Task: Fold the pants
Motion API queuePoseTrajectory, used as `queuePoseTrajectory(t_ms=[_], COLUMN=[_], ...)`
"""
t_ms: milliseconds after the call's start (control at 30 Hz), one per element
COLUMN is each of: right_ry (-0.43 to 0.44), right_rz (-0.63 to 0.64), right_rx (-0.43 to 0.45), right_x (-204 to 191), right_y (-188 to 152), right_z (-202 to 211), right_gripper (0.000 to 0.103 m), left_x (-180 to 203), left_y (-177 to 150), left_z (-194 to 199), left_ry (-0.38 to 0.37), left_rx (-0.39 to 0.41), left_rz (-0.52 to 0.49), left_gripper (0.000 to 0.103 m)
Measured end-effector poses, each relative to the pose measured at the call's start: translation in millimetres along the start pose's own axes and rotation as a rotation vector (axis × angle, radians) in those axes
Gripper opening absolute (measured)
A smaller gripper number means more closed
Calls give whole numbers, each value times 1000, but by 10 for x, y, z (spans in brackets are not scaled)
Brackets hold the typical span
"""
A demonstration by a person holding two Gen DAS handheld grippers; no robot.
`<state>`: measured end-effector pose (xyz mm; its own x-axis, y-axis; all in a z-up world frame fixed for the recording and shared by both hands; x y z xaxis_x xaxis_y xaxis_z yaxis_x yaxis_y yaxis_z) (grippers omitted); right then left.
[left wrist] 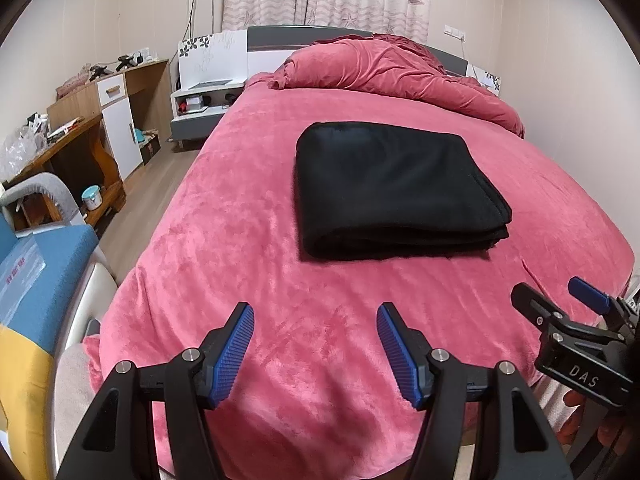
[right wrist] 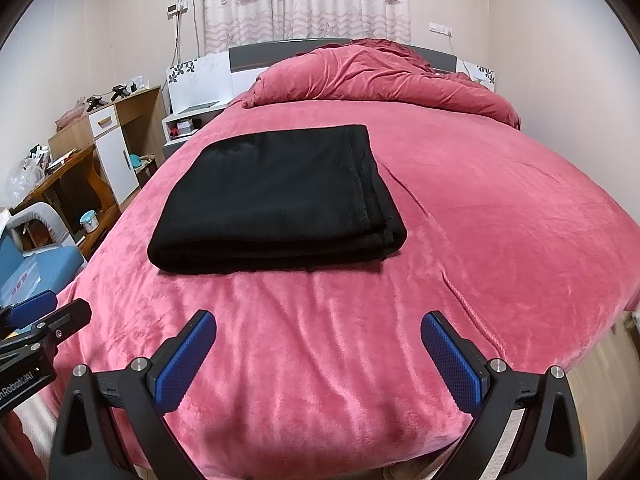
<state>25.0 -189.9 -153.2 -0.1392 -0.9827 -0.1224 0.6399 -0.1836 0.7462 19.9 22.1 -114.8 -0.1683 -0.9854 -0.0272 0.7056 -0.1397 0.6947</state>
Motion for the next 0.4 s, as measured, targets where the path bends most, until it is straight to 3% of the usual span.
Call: queuePoseTrajectory(t_ms=[100, 400], right_ry=[0, 3], right_rz=[-1, -3], right_rx=[0, -10], right_x=[-5, 11], right_y=[0, -14], right_z=[-2, -35], right_gripper=[103, 103], left_x=[-2, -66], left_y=[-26, -69], left_z=[-53, -109], left_ry=[-22, 4], left_rx=[-28, -48], left_rz=[15, 43], left_gripper=[65, 65])
Point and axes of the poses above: each gripper's, at about its wrist camera, not at the fingertips, and z roughly against the way its jaws point, x to its right, y to its top, the point moved 7 cm from there along -z, roughly the way its jaws point, and after that the axes turned 7 degrees about -z, right-handed, at the moved point
